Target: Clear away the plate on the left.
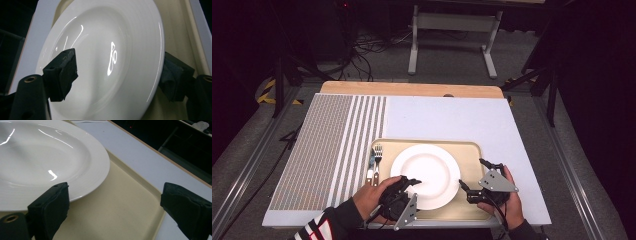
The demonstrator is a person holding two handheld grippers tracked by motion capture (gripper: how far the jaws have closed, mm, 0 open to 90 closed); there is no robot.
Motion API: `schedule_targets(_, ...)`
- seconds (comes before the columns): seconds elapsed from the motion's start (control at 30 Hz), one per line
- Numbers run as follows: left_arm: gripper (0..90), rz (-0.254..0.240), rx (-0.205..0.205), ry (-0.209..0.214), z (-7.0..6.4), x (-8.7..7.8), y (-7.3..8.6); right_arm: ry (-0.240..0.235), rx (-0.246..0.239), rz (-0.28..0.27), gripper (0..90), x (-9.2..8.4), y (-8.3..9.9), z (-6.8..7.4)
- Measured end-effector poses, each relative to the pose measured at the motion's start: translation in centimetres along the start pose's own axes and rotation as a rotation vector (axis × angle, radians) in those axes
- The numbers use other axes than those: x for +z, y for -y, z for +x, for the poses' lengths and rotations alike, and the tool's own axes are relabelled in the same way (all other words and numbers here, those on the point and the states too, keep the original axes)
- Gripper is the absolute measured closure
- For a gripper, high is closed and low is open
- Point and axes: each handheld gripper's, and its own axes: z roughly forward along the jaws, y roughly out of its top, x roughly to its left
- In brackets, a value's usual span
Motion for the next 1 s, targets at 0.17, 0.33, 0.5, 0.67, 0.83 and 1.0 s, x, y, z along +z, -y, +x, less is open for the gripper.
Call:
schedule_targets(0.17,22.6,-0.027,-0.009,0.009,0.2,-0.2,0.1,0.000,-0.001,0.000,9.3,0.0,0.0,0.0)
schedule_targets(0.33,21.0,-0.056,-0.050,0.030,0.3,-0.4,0.1,-0.002,-0.004,-0.002,9.3,0.0,-0.1,0.1)
schedule_targets(0.5,19.7,-0.066,-0.046,0.034,0.4,-0.5,0.1,-0.001,-0.003,-0.004,9.3,-0.1,-0.1,0.0)
schedule_targets(0.67,18.4,-0.100,-0.048,0.049,0.7,-1.0,-0.1,-0.003,-0.005,-0.001,9.3,-0.1,-0.1,0.0)
schedule_targets(0.83,16.6,-0.132,-0.055,0.049,0.9,-1.4,0.0,-0.003,-0.005,-0.001,9.3,-0.1,-0.1,0.0)
schedule_targets(1.0,14.7,-0.147,-0.071,0.034,1.2,-1.8,0.2,-0.005,-0.003,-0.004,9.3,-0.1,-0.1,0.0)
